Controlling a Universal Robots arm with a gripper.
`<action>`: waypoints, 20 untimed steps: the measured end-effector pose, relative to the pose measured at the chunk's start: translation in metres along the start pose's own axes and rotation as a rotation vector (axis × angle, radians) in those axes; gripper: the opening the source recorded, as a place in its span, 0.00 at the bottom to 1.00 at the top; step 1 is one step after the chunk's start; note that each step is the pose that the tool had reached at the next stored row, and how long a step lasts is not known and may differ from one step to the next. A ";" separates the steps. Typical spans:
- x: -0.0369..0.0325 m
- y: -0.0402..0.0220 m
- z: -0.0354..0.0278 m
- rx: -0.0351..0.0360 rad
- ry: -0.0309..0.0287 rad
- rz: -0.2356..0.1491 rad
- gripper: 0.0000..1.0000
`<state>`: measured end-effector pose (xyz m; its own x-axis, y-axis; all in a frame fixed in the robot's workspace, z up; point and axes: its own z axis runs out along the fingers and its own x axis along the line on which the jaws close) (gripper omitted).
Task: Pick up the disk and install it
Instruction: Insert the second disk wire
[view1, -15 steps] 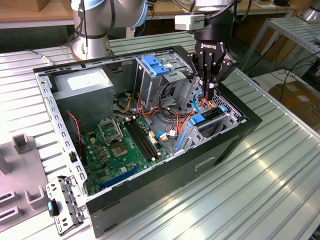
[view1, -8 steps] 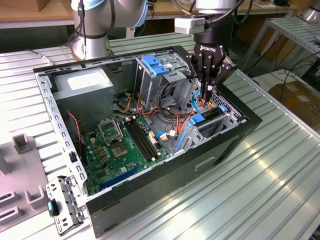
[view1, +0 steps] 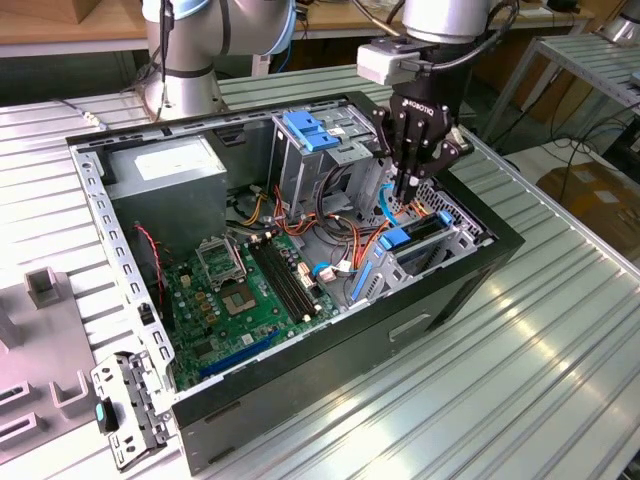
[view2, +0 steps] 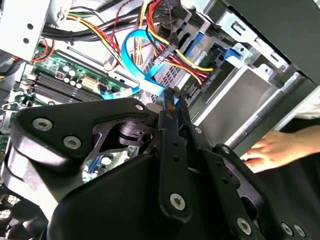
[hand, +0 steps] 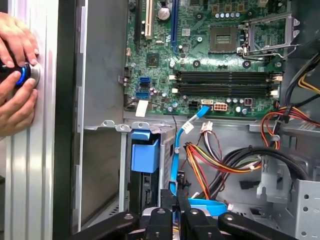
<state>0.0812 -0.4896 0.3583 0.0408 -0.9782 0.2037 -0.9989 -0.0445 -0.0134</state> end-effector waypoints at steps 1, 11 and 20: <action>0.0043 0.0003 0.0012 0.0018 -0.0222 0.000 0.16; 0.0367 0.0021 0.0119 0.0054 -0.0556 -0.002 0.16; 0.0457 0.0017 0.0165 0.0126 -0.1208 0.001 0.16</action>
<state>0.0817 -0.5377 0.3515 0.0432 -0.9955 0.0843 -0.9986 -0.0455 -0.0260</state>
